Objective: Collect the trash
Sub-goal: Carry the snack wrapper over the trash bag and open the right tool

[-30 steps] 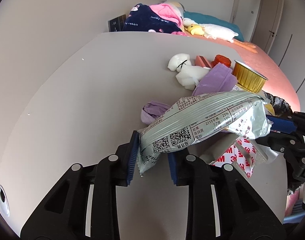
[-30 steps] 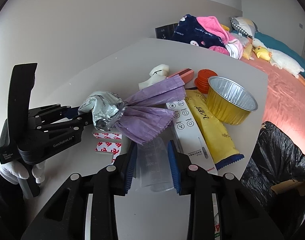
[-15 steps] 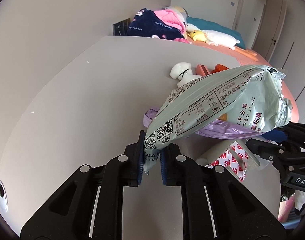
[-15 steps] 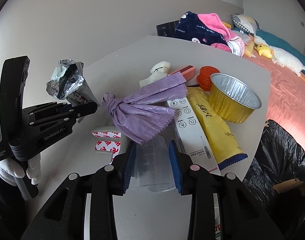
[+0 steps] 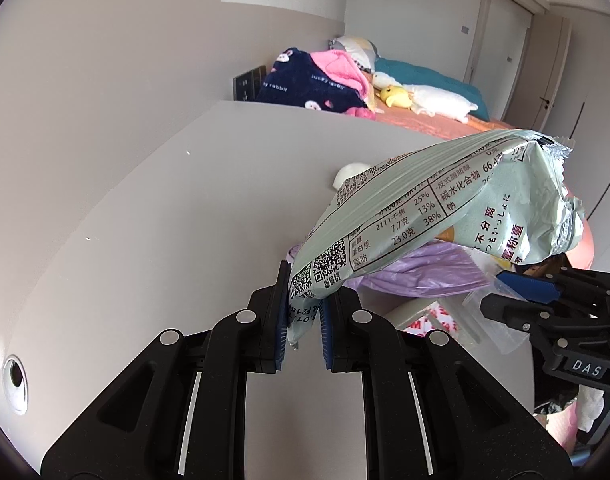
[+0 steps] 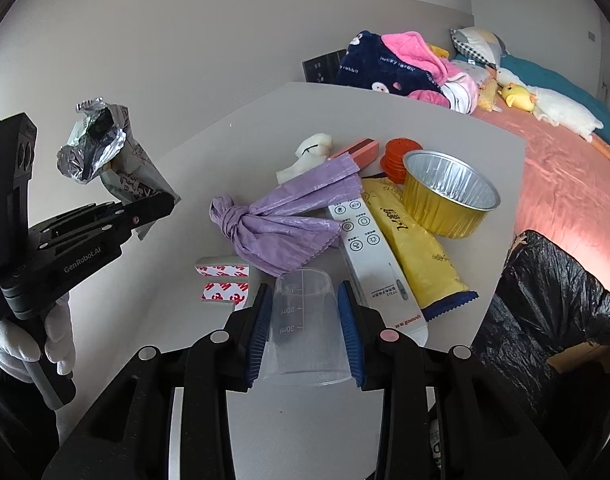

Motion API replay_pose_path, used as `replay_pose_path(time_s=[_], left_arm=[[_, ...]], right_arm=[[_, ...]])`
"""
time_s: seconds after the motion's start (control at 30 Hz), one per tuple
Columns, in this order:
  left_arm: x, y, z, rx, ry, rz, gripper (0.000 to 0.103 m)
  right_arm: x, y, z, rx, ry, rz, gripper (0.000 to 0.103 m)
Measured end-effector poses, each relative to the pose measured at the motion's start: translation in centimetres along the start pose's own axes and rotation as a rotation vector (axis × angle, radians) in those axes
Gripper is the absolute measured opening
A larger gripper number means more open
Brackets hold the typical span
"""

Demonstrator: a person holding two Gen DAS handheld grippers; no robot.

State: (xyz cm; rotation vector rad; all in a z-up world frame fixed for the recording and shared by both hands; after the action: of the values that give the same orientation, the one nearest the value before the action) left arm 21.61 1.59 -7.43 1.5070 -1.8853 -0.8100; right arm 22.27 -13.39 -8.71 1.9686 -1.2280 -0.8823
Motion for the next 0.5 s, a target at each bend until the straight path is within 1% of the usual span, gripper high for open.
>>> replay_pose_path(time_s=[0.23,0.5], left_arm=[[2.5,1.5,-0.2,0.022,-0.007,0.035,0.013],[6.6,2.4,-0.2,0.031,-0.032,0.082,0.013]], right_arm=[[1.1,3.2,0.0,0.058,-0.025,0.004,0.036],[2.9,6.1,0.7,0.099,-0.053,0.011,0.036]])
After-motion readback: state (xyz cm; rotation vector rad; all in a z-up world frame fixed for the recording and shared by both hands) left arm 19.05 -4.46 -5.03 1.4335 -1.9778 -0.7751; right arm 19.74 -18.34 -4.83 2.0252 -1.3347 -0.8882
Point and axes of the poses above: each gripper's, at about its wrist camera, not at the fingertips, and y roughly against the way its jaws point, x to its right, z to its underside, the point moved 8 cm from there along -y, roughly the way its jaws point, and after that the axes turned 6 degrees about -x, right-handed, at the moved point
